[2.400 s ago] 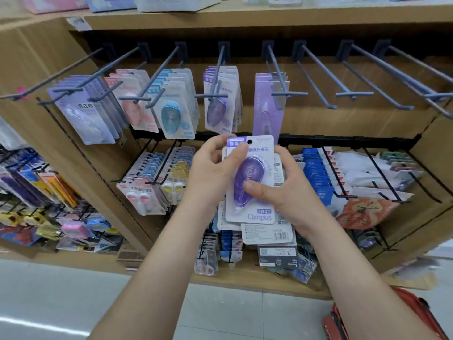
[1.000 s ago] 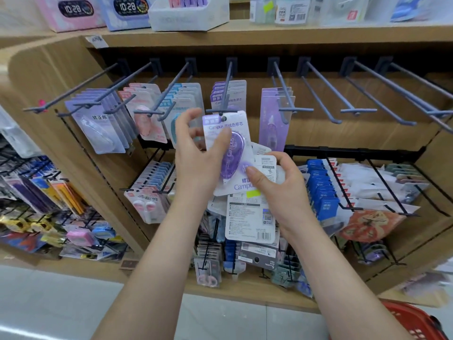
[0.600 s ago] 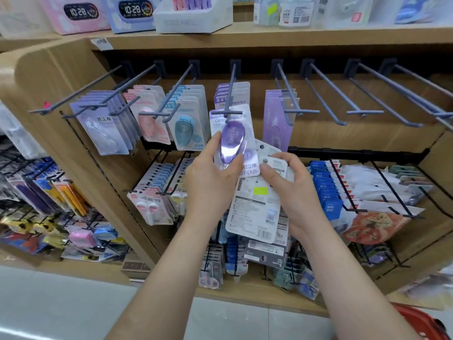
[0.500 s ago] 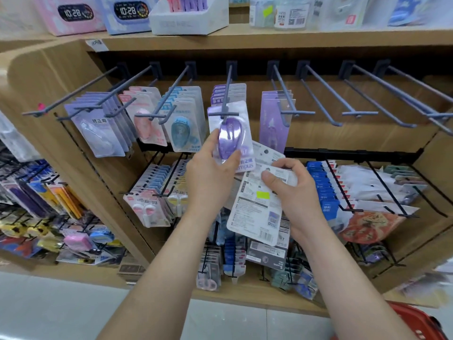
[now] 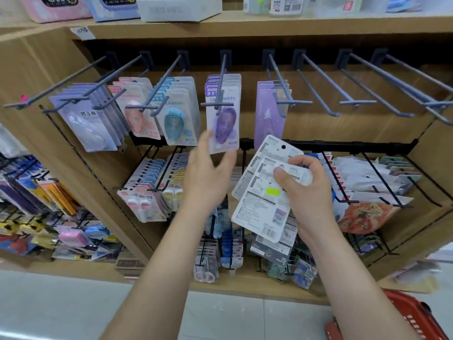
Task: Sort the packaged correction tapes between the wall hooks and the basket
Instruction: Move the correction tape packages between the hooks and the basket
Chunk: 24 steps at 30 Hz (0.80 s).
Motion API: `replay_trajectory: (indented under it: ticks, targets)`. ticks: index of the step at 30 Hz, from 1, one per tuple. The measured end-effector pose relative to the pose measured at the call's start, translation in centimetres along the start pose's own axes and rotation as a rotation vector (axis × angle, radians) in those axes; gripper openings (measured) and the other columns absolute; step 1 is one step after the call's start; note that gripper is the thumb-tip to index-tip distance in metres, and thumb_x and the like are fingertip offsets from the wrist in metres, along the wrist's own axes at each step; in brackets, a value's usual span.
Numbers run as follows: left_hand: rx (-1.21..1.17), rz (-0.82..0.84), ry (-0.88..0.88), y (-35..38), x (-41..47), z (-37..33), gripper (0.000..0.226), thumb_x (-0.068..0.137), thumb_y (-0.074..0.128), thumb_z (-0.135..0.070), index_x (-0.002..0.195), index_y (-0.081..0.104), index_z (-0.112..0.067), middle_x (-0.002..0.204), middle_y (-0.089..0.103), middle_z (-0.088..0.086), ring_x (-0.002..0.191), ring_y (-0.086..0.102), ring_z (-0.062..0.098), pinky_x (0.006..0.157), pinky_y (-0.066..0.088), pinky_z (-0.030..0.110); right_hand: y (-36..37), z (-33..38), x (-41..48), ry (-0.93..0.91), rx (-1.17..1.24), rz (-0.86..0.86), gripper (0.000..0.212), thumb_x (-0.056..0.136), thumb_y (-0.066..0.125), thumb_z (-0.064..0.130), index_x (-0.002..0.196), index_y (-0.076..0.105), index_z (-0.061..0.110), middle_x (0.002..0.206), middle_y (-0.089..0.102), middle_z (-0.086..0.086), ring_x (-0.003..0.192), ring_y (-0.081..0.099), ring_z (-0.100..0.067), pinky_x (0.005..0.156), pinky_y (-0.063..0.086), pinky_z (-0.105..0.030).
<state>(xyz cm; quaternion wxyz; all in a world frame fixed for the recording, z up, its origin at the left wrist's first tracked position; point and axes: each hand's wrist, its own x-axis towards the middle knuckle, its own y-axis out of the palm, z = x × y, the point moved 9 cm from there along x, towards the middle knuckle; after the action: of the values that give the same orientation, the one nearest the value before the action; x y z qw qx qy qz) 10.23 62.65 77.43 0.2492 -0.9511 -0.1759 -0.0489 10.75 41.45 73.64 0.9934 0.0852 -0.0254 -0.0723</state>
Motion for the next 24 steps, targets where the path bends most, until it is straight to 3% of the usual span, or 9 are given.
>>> replay_trajectory:
  ticks: [3,5,8,11,13,16,18,21,24]
  targets:
    - [-0.230,0.326,-0.067,3.1,-5.1,-0.5,0.052,0.085,0.066,-0.054,0.132,0.049,-0.042,0.127,0.060,-0.017,0.114,0.059,0.004,0.095,0.053,0.035,0.7,0.9,-0.4,-0.076,-0.032,0.016,0.024,0.087,0.075,0.013,0.094,0.058,0.029,0.115,0.066,-0.009,0.095,0.071,-0.023,0.075,0.061,-0.048]
    - [-0.283,0.307,-0.074,3.2,-6.3,-0.5,0.044,0.080,0.079,-0.037,0.119,0.058,-0.039,0.103,0.070,-0.024,0.095,0.066,-0.005,0.080,0.057,0.025,1.3,1.3,-0.8,-0.118,-0.051,0.032,0.023,0.088,0.074,0.015,0.097,0.059,0.029,0.114,0.063,-0.002,0.099,0.069,-0.023,0.080,0.060,-0.049]
    - [-0.392,0.208,-0.166,2.3,-6.3,0.7,0.028,0.077,0.083,-0.012,0.097,0.068,-0.025,0.082,0.074,-0.015,0.072,0.070,0.000,0.061,0.056,0.024,1.8,1.4,-1.2,-0.147,-0.092,0.074,0.011,0.093,0.066,0.028,0.099,0.060,0.035,0.111,0.062,0.005,0.105,0.065,-0.027,0.087,0.055,-0.055]
    - [-0.485,0.148,-0.247,1.5,-6.6,2.3,0.009,0.080,0.080,-0.015,0.081,0.074,-0.021,0.080,0.076,-0.003,0.072,0.071,0.014,0.066,0.058,0.036,1.9,0.9,-1.3,-0.118,-0.074,0.112,0.008,0.100,0.055,0.030,0.102,0.061,0.035,0.114,0.065,-0.004,0.098,0.066,-0.027,0.083,0.056,-0.050]
    - [-0.510,0.096,-0.263,1.3,-6.9,3.0,0.010,0.082,0.078,-0.018,0.073,0.075,-0.022,0.081,0.076,0.007,0.073,0.070,0.022,0.071,0.058,0.044,1.9,1.0,-1.4,-0.144,-0.110,0.144,0.011,0.103,0.050,0.026,0.106,0.060,0.030,0.112,0.066,-0.002,0.094,0.065,-0.019,0.077,0.053,-0.041]
    - [-0.489,0.005,-0.263,1.0,-7.6,3.5,0.005,0.082,0.079,-0.020,0.078,0.076,-0.019,0.082,0.076,0.008,0.078,0.072,0.028,0.076,0.059,0.051,1.5,1.2,-1.4,-0.200,-0.215,0.188,0.015,0.104,0.048,0.026,0.113,0.059,0.030,0.116,0.064,0.004,0.107,0.063,-0.018,0.087,0.053,-0.040]
    - [-0.493,-0.037,-0.272,0.7,-7.8,3.9,0.004,0.083,0.078,-0.020,0.081,0.076,-0.018,0.085,0.076,0.009,0.082,0.072,0.030,0.079,0.059,0.055,0.0,1.0,-1.0,-0.189,-0.284,0.136,0.018,0.105,0.046,0.024,0.112,0.061,0.030,0.115,0.063,0.015,0.111,0.059,-0.007,0.092,0.048,-0.032]
    - [-0.591,-0.049,-0.298,0.6,-8.1,4.3,0.008,0.078,0.076,-0.021,0.082,0.075,-0.014,0.087,0.076,0.014,0.079,0.071,0.028,0.079,0.057,0.053,-1.8,0.8,-0.6,-0.092,-0.314,0.109,0.021,0.105,0.045,0.033,0.106,0.065,0.027,0.106,0.061,0.027,0.097,0.052,0.019,0.082,0.040,-0.018]
    - [-0.637,0.042,-0.321,2.2,-8.9,4.1,0.025,0.068,0.074,-0.025,0.084,0.071,-0.007,0.087,0.075,0.017,0.077,0.070,0.026,0.076,0.058,0.045,-0.3,-0.2,-1.0,0.054,-0.264,0.334,0.042,0.092,0.046,0.058,0.112,0.067,0.027,0.110,0.066,0.026,0.100,0.056,0.019,0.082,0.043,-0.014]
